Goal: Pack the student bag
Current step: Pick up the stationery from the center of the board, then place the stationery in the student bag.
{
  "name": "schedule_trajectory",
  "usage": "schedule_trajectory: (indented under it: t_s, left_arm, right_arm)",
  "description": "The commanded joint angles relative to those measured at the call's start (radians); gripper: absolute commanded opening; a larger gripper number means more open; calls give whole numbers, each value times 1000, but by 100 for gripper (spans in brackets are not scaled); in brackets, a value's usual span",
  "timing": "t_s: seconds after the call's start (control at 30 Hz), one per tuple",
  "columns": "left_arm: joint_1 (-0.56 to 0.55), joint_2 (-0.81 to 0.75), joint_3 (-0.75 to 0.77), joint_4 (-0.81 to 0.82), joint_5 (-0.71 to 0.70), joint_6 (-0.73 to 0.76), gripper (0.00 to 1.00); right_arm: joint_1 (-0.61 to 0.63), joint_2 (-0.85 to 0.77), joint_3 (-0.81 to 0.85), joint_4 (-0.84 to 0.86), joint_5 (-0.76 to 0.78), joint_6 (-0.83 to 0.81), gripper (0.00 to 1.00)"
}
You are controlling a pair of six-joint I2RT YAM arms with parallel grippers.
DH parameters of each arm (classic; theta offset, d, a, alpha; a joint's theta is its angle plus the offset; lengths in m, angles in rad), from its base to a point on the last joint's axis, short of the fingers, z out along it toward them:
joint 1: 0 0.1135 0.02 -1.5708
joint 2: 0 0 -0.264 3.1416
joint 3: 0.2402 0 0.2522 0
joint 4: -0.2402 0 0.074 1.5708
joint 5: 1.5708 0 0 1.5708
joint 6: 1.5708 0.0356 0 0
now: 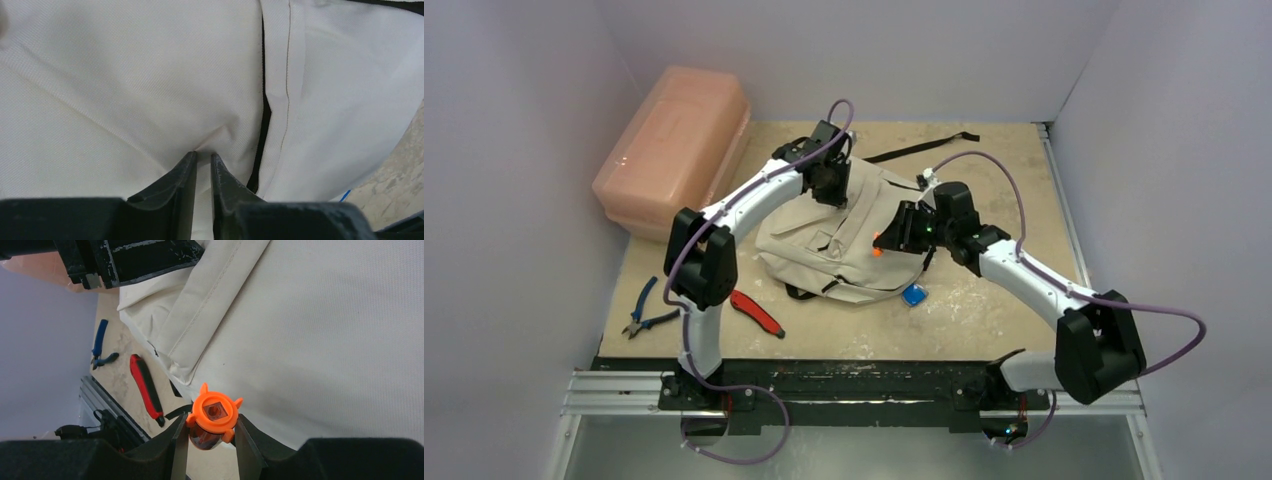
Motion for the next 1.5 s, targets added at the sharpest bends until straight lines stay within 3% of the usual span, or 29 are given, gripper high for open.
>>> schedule_trajectory:
  t_s: [0.0, 0.1, 0.27, 0.37, 0.4, 0.5, 0.63, 0.87, 1.0, 1.13, 1.2, 1.37, 1.47]
  left_arm:
    - [-7, -96, -32, 25, -44, 47, 12]
    - [-7, -157, -68, 64, -15, 49, 0]
    - [-7, -171, -65, 78, 44, 51, 1]
    - [-7, -122, -25, 40, 77, 39, 34]
    - [-7, -99, -7, 20, 84, 32, 39]
    - [-11, -47, 25, -12, 84, 26, 42]
    - [-16, -32, 27, 2, 86, 20, 38]
    - [-58, -73, -88, 200, 295, -126, 18]
    - [-107, -67, -142, 305, 342, -196, 17]
    - [-115, -8, -128, 274, 373, -245, 13]
    - [-120, -16, -134, 262, 359, -230, 19]
    - [-119, -127, -108, 126, 188, -76, 45]
    - [-119, -181, -76, 51, 92, 3, 53]
  right_arm:
    - [-4, 34, 85, 62, -45, -8, 0]
    - [-10, 88, 114, 112, -85, 30, 0]
    - [-18, 169, 161, 216, -157, 110, 0]
    - [-41, 191, 180, 227, -158, 129, 0]
    - [-54, 190, 177, 232, -158, 134, 0]
    - [-104, 181, 161, 237, -160, 136, 0]
    - [-142, 170, 127, 238, -170, 132, 0]
    - [-172, 160, 76, 279, -173, 167, 0]
    - [-204, 159, 63, 273, -183, 162, 0]
    - [-223, 140, 59, 254, -179, 146, 0]
    - [-228, 129, 56, 246, -173, 137, 0]
    - [-230, 136, 51, 247, -187, 129, 0]
    - [-229, 147, 55, 248, -201, 122, 0]
